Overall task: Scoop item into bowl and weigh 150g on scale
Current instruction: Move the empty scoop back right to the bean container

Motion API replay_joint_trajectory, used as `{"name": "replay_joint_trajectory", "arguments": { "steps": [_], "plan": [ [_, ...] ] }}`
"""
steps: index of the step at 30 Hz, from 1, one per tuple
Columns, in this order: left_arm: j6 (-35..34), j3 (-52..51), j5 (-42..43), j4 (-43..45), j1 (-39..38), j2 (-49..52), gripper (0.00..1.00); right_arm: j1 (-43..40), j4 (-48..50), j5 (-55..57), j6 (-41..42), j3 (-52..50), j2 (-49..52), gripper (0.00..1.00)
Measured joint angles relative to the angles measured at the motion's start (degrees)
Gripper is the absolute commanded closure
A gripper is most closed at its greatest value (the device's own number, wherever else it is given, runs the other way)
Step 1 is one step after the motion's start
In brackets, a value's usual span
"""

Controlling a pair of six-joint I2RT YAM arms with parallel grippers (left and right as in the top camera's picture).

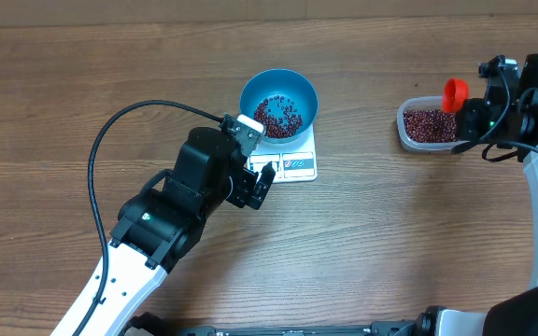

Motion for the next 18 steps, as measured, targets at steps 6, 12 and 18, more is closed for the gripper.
{"name": "replay_joint_trajectory", "arguments": {
  "steps": [6,12,18],
  "plan": [
    [0.00,0.00,0.00,0.00,0.00,-0.02,0.00,0.00,-0.76,1.88,0.94,0.00,4.74,0.96],
    [0.00,0.00,0.00,0.00,0.00,0.00,0.00,0.00,-0.79,4.20,1.53,0.00,9.46,0.96],
    [0.00,0.00,0.00,0.00,0.00,-0.02,0.00,0.02,-0.44,6.56,1.55,0.00,14.47,0.96]
  ]
}}
